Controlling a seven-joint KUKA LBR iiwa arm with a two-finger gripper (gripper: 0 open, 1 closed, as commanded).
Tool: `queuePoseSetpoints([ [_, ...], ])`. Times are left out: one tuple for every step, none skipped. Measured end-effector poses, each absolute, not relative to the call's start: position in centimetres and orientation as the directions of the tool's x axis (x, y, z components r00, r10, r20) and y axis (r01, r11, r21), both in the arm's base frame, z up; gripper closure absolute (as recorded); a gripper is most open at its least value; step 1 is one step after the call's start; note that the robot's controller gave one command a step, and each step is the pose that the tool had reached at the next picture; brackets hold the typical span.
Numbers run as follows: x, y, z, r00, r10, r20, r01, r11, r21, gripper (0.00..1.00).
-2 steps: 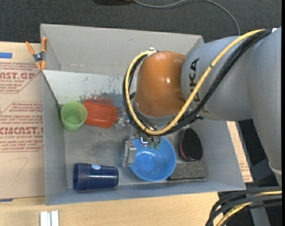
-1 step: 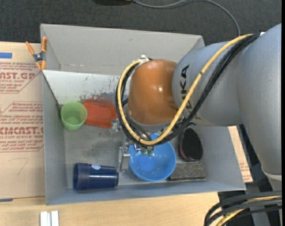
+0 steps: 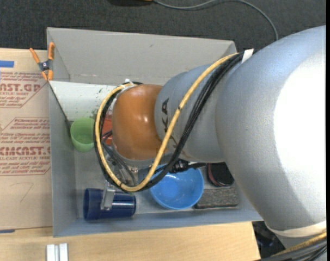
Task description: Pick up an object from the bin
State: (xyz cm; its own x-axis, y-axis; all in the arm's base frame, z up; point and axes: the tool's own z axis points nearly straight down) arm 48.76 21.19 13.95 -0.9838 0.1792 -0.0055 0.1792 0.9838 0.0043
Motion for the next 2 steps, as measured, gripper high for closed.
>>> queuePoseSetpoints([
  [52.0, 23.6, 10.7, -0.999, -0.043, -0.007, -0.043, 0.999, 0.004, 0.0],
  [47.9, 22.7, 7.1, -0.985, 0.174, -0.007, 0.174, 0.985, 0.008, 0.0],
])
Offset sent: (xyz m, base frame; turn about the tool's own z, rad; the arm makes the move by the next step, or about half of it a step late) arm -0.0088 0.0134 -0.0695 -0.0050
